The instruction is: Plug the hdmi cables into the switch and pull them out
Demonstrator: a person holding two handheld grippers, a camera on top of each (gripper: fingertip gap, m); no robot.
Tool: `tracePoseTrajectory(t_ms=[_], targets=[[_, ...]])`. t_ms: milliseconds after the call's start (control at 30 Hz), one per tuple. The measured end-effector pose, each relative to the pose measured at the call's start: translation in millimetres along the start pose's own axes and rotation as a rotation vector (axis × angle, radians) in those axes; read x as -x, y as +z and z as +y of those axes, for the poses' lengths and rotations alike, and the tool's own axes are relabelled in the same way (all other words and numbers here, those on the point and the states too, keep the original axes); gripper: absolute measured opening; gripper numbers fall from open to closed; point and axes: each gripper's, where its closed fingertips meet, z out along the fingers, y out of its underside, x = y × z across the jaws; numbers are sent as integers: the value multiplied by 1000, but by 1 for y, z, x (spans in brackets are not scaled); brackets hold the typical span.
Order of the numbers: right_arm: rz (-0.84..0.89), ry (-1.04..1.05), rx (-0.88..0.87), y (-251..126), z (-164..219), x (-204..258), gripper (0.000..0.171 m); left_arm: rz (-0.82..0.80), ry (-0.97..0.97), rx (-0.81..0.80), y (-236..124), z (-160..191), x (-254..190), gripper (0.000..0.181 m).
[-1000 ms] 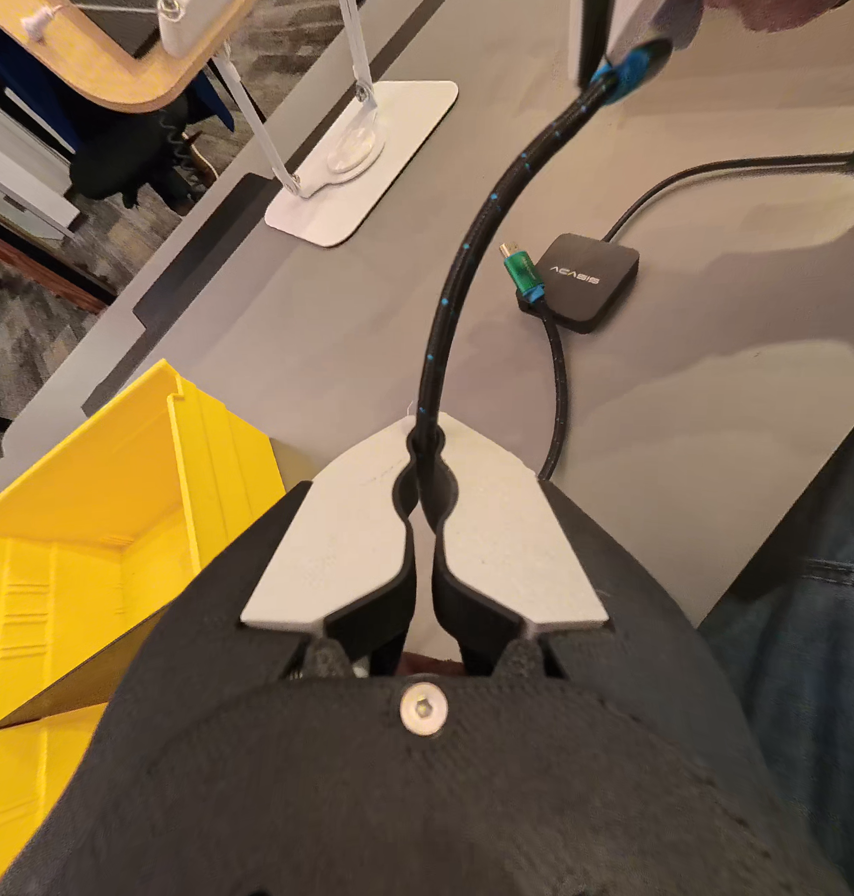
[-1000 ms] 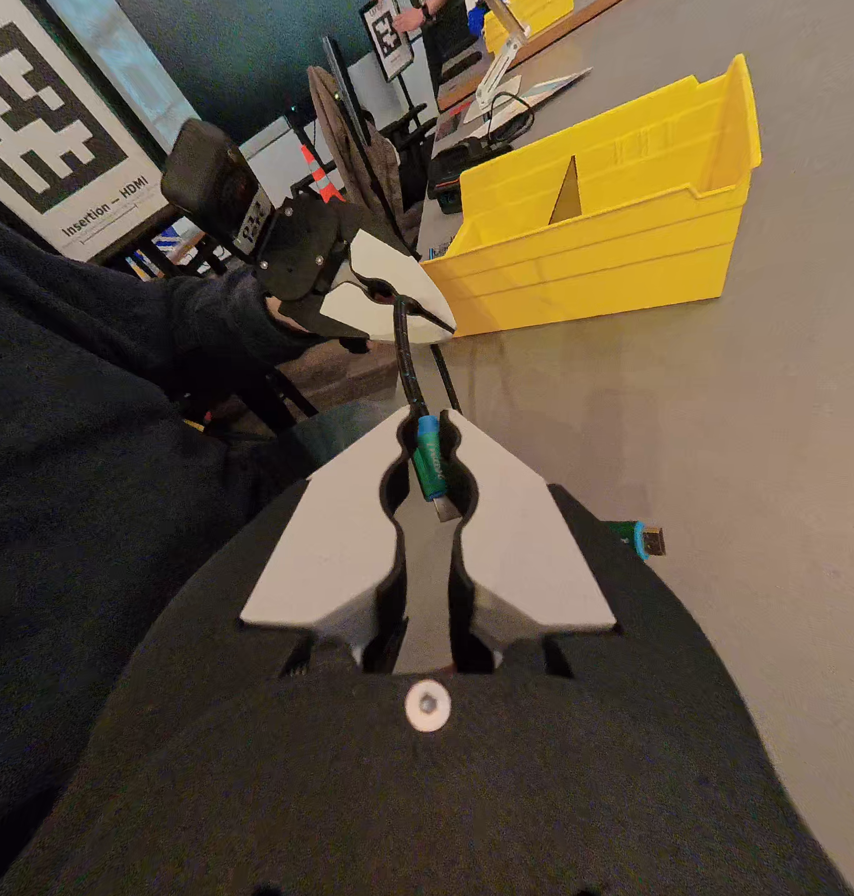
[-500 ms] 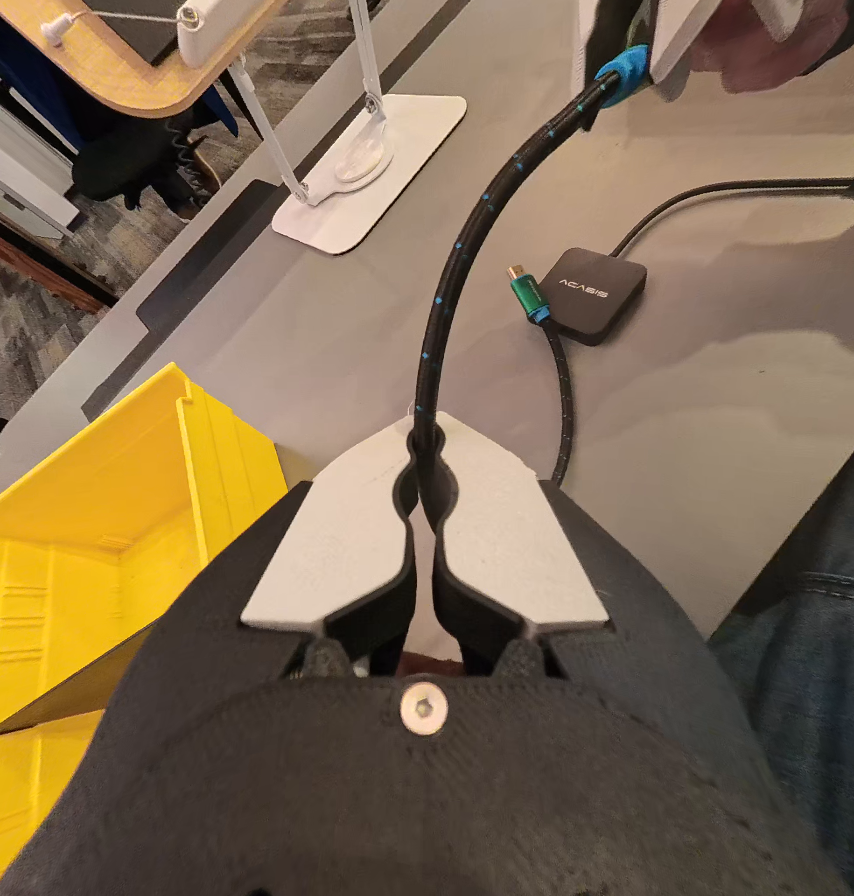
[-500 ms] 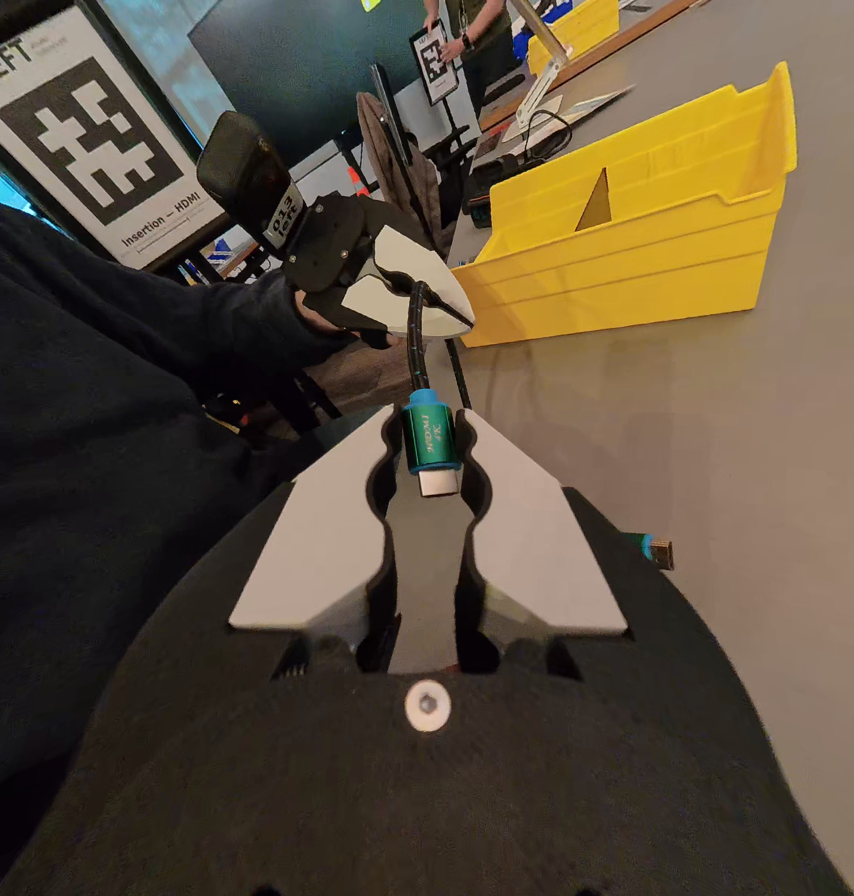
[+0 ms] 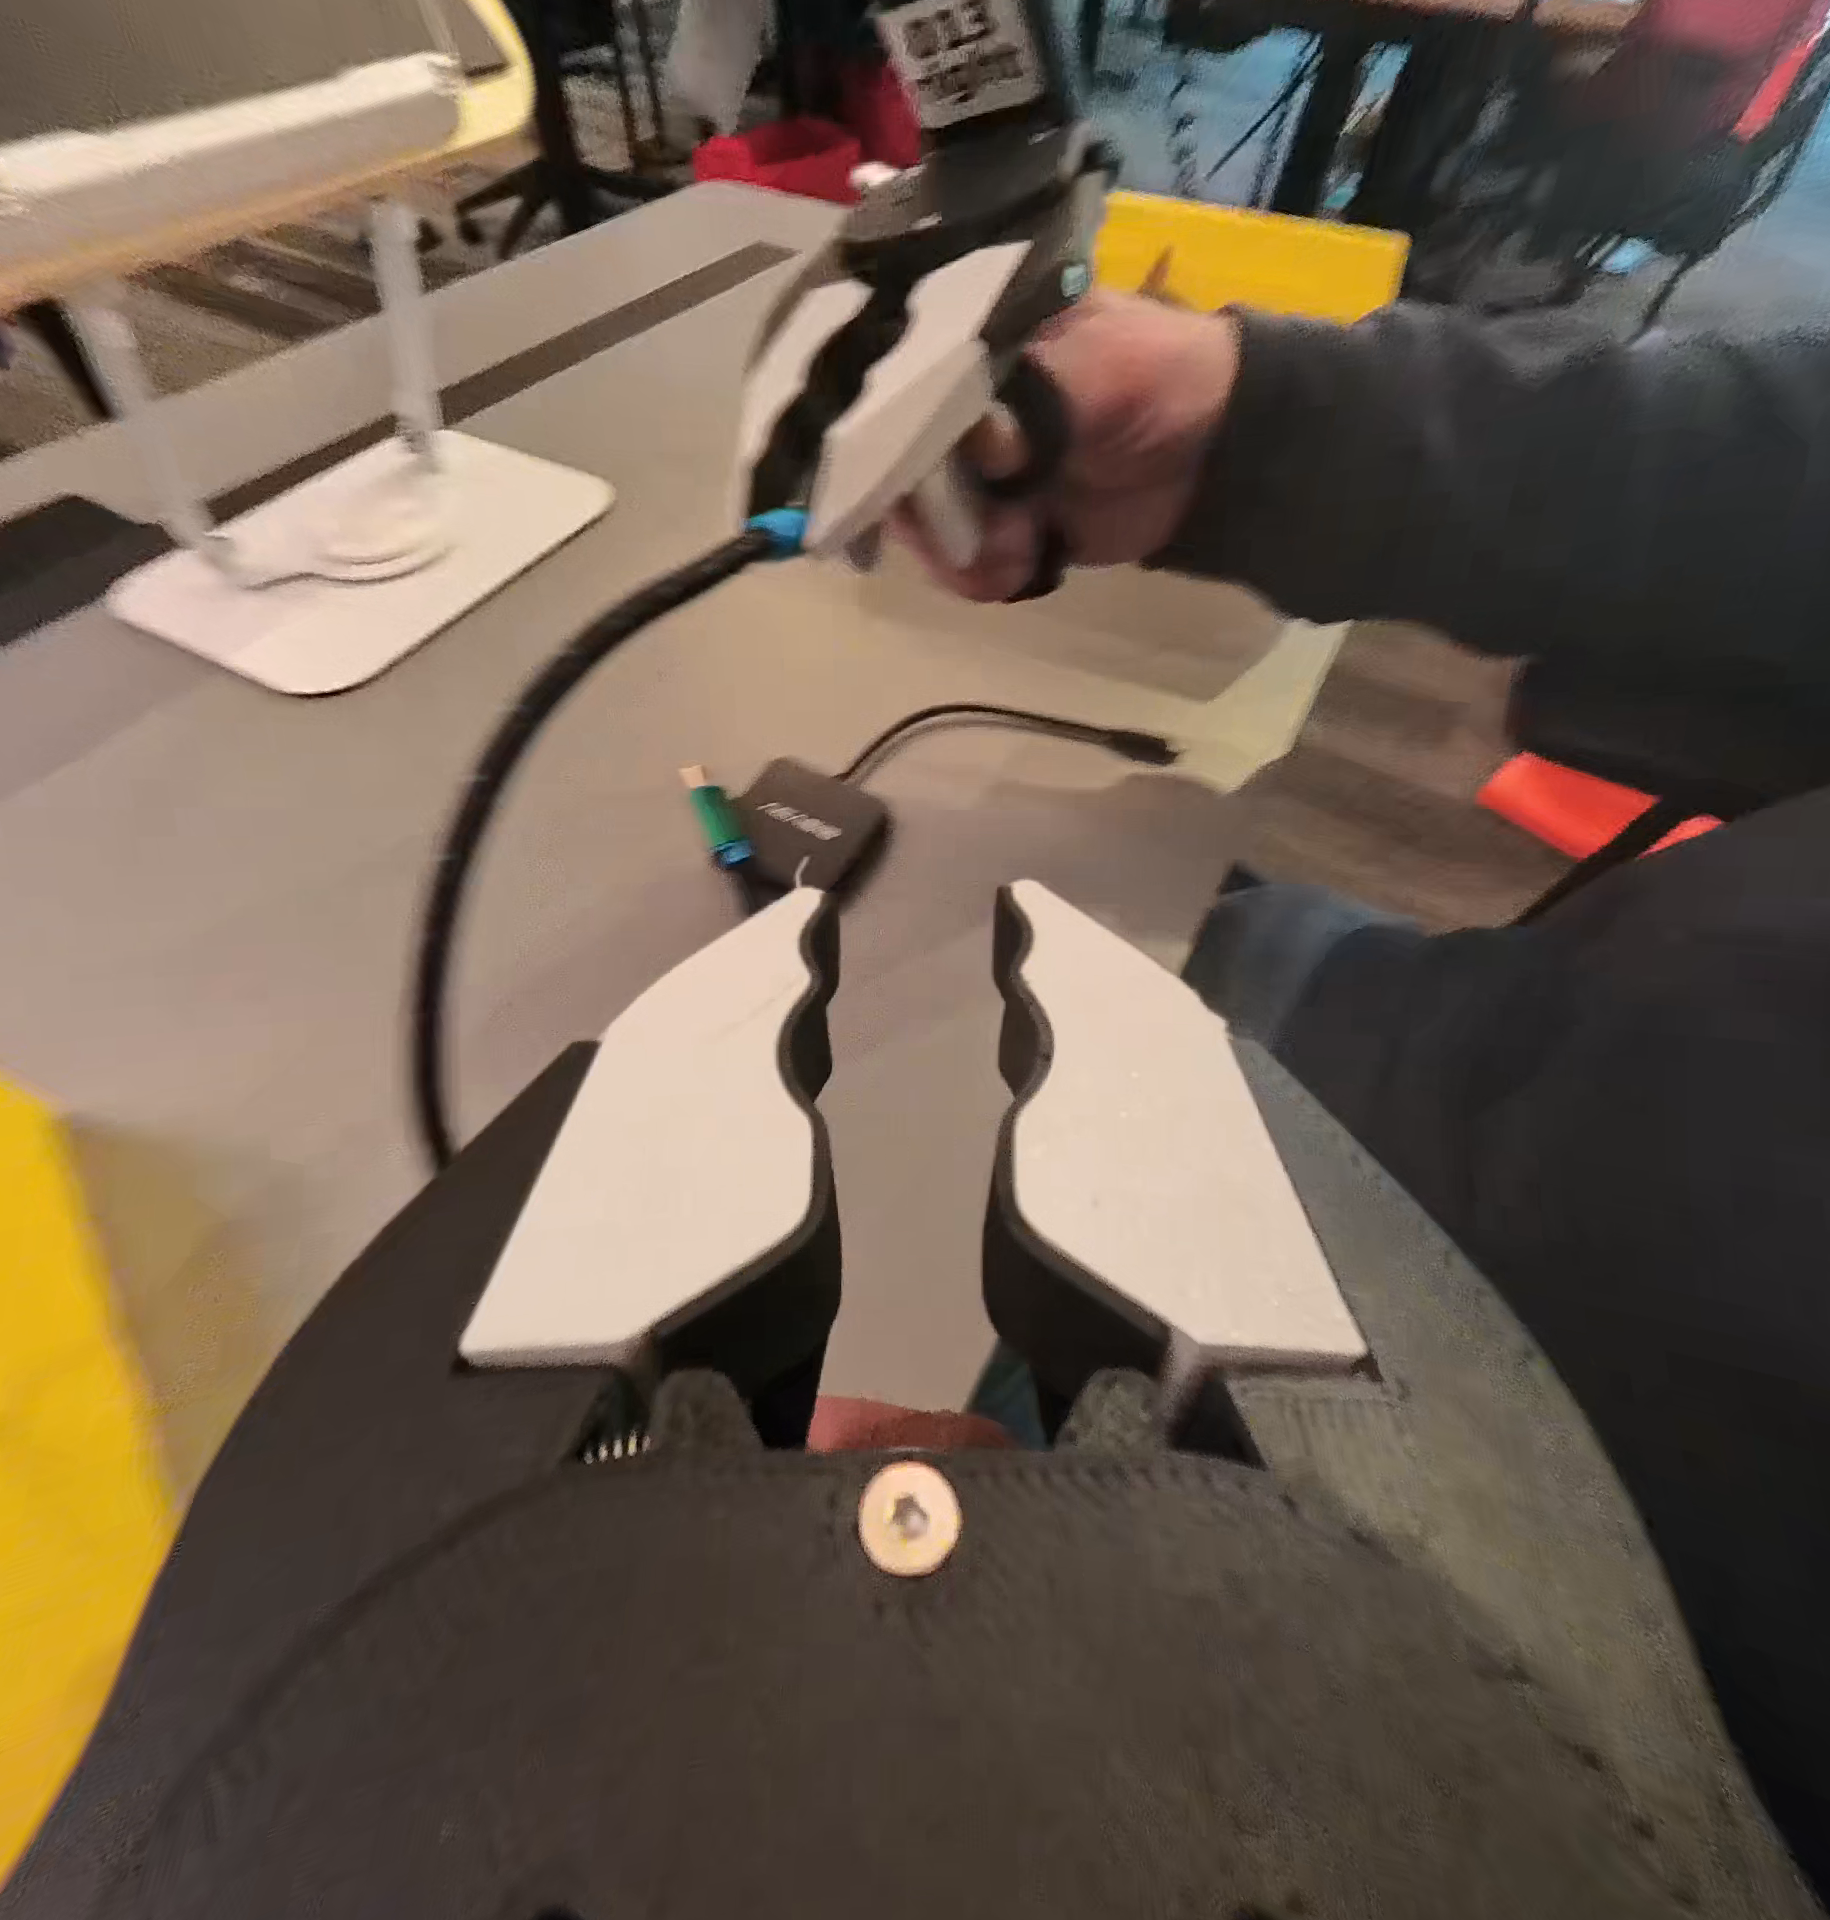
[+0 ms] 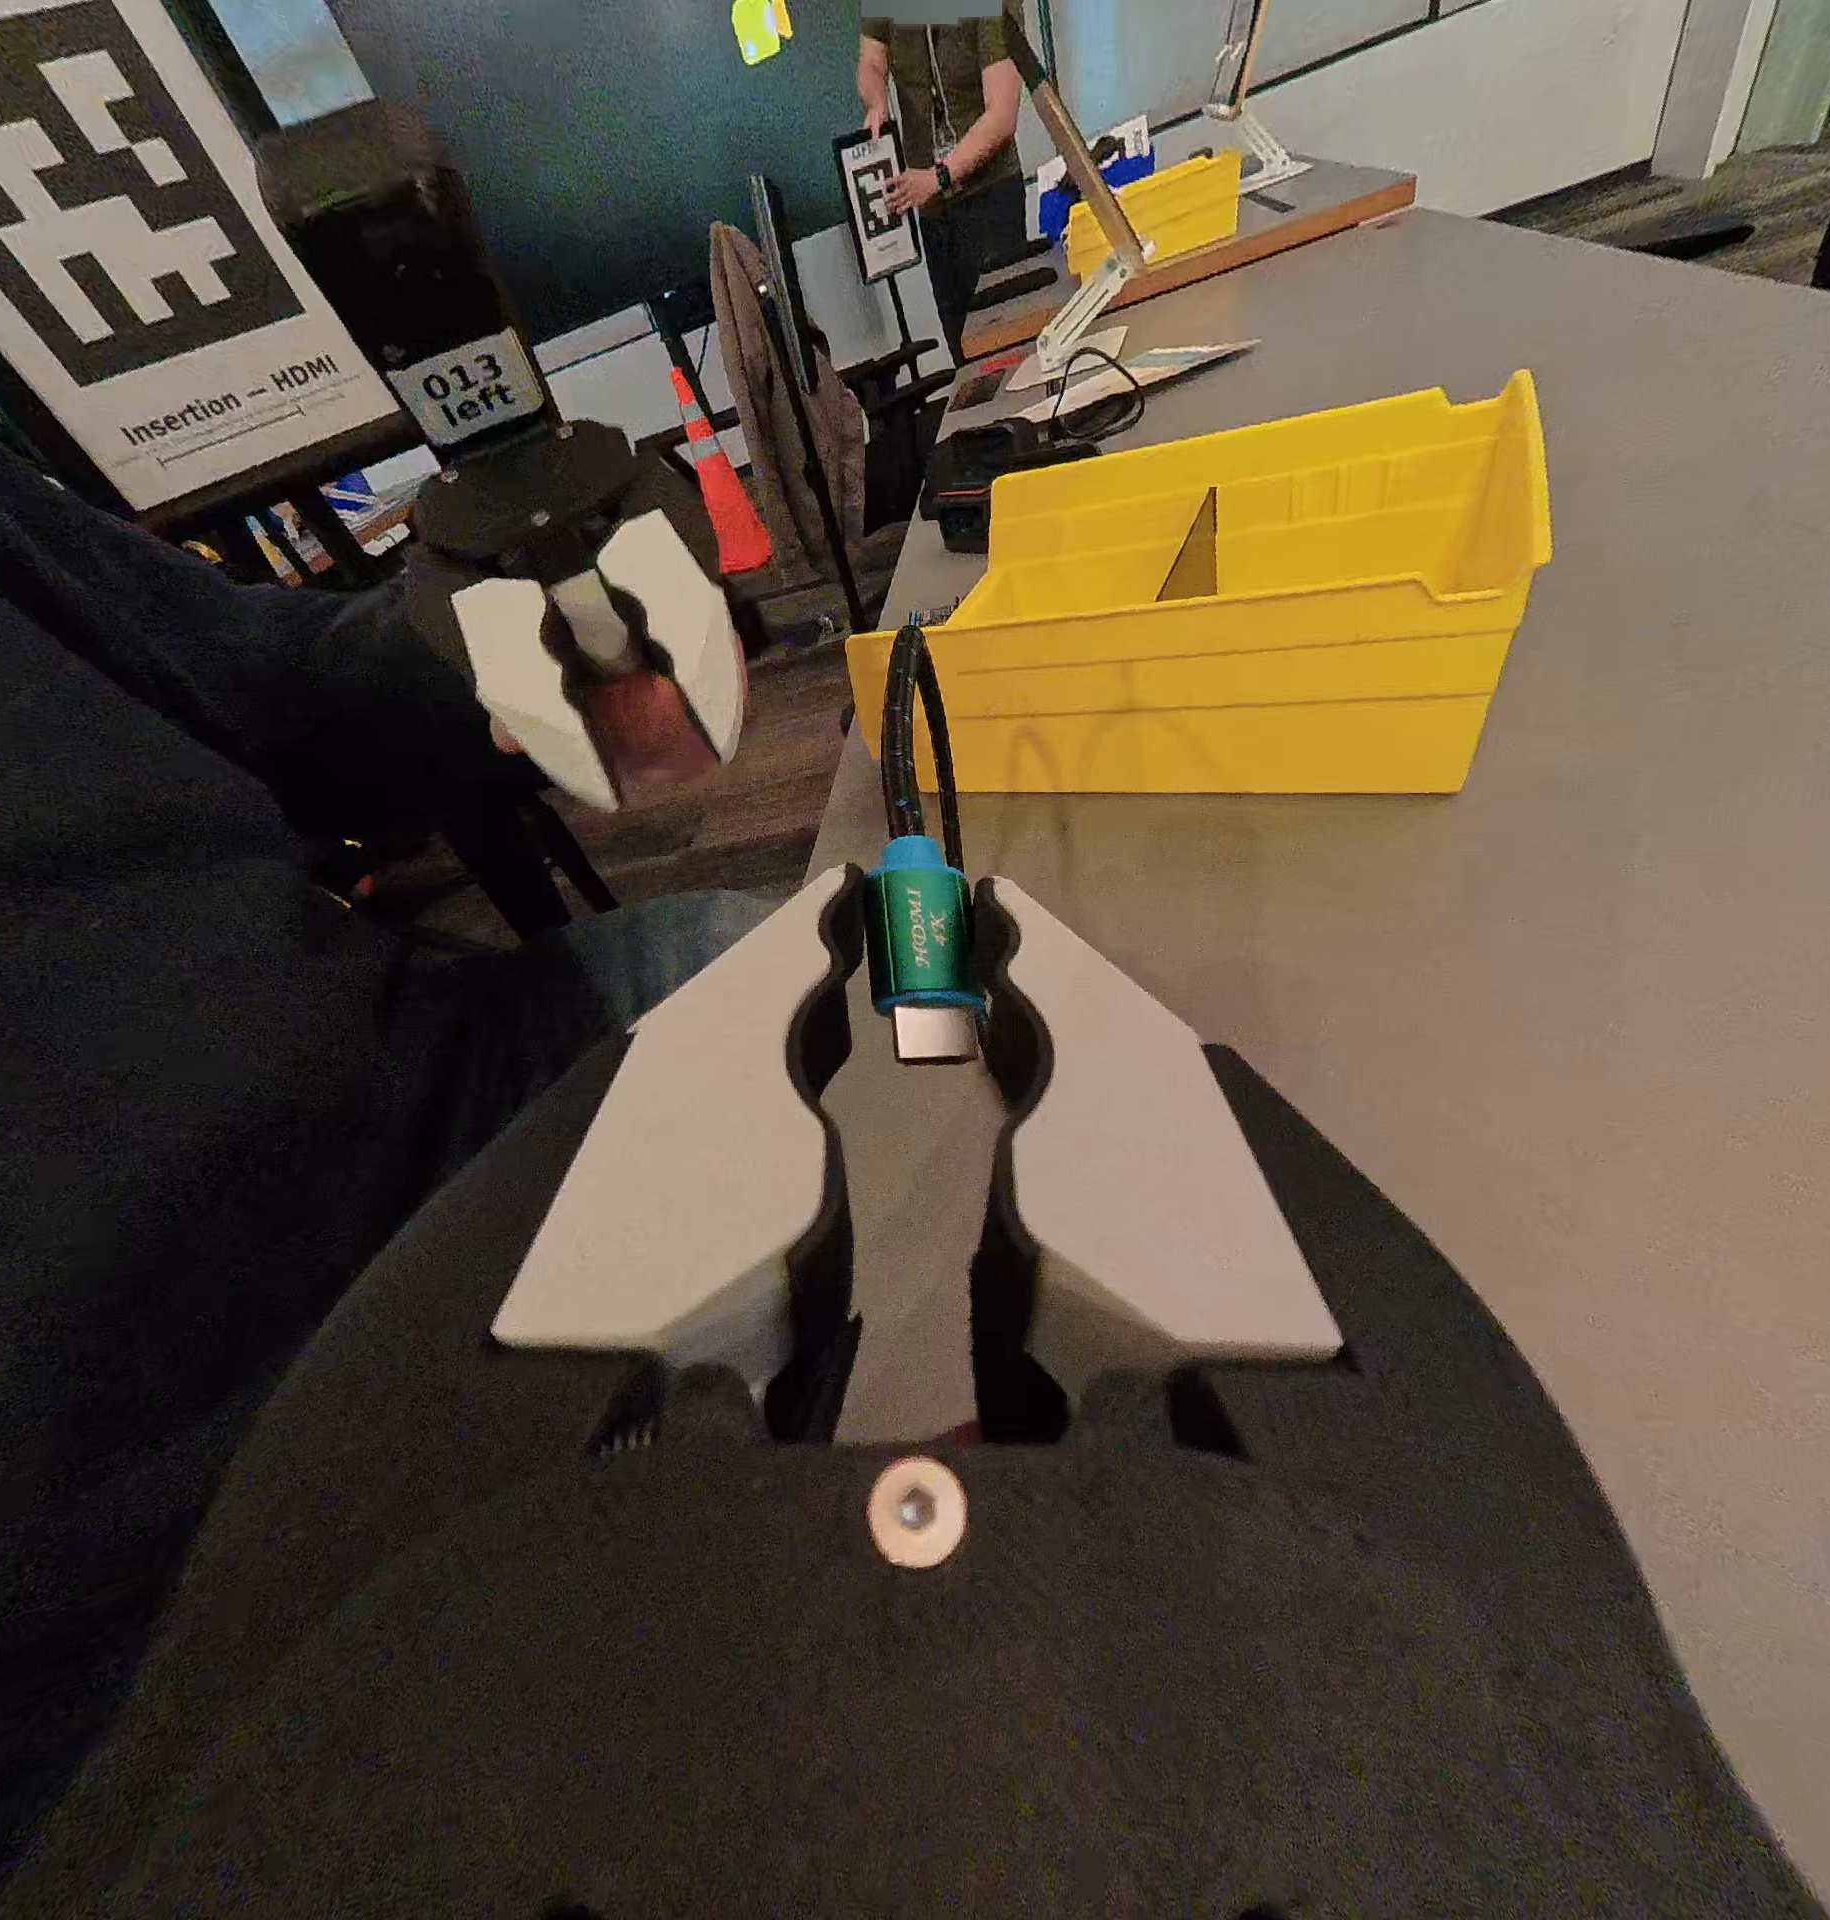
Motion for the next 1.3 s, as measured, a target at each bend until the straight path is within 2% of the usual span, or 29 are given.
tracePoseTrajectory(t_ms=[167,267,333,433,533,700,767,900,1033,1300], targets=[[0,-52,-8,1,-3,8,18,-37,-172,-86,48,5,-8,46],[8,-93,-18,1,-5,15,19,-64,-299,-207,68,-3,6,47],[20,-129,-16,1,-5,19,19,-7,-392,-327,76,-16,7,47],[39,-192,5,2,-2,23,18,13,-428,-485,73,-33,13,49],[29,-235,17,3,-2,30,18,39,-427,-558,68,-45,16,47],[13,-265,56,8,2,37,18,109,-414,-646,62,-64,18,27],[9,-250,46,9,0,37,18,137,-398,-636,62,-67,17,8],[-6,-222,34,7,-1,36,18,154,-383,-627,63,-68,18,8],[-27,-210,40,3,-2,34,18,182,-299,-558,66,-63,7,24],[-19,-205,69,3,0,31,18,146,-259,-486,69,-59,10,10]])
